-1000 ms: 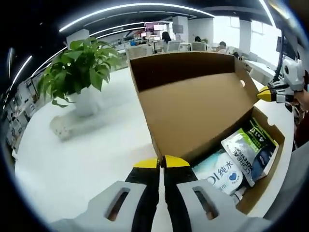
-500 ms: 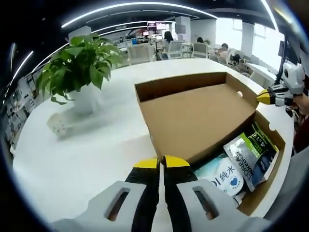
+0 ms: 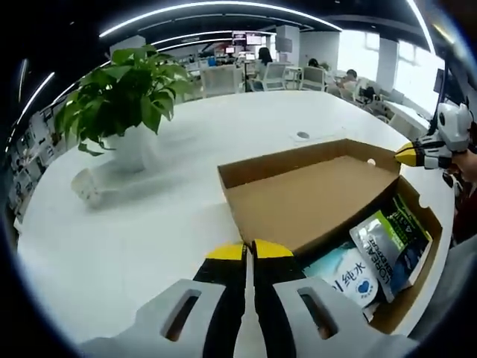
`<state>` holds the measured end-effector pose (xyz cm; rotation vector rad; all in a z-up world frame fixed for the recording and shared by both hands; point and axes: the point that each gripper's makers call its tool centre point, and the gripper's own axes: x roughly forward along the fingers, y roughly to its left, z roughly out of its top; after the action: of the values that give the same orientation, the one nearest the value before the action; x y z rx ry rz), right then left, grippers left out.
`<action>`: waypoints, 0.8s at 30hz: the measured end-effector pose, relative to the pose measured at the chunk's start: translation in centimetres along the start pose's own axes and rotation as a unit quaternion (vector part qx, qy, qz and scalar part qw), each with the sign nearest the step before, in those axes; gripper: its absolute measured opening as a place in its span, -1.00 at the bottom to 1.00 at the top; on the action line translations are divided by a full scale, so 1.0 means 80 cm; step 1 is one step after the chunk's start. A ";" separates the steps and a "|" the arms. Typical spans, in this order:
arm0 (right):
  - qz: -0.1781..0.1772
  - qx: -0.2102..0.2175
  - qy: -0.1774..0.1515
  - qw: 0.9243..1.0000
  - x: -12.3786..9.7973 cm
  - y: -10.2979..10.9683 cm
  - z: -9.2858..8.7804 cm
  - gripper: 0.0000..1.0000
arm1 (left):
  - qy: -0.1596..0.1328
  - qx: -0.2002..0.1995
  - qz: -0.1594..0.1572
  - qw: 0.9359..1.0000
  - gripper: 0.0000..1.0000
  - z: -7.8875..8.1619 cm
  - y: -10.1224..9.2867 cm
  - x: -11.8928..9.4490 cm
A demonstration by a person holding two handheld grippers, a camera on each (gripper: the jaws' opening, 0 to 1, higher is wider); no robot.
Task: Operate the shoe box by opening the lid, removing the specified soft item, and placing it in the target area until the item is outside and the box remains undamaged.
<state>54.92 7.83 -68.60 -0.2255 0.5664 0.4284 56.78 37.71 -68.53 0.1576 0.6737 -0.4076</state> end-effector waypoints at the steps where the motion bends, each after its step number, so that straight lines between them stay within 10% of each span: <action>1: 0.000 0.000 0.000 1.000 0.001 0.000 0.000 -1.00 | 0.000 -0.002 0.000 1.000 -0.99 0.000 0.000 0.000; 24: 0.021 0.004 0.009 1.000 -0.009 0.009 -0.005 -0.85 | -0.010 0.011 0.011 1.000 -0.85 0.012 -0.006 -0.011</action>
<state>53.89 8.09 -68.58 -0.2112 0.5915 0.4652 56.50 37.32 -67.21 0.1819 0.6475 -0.3944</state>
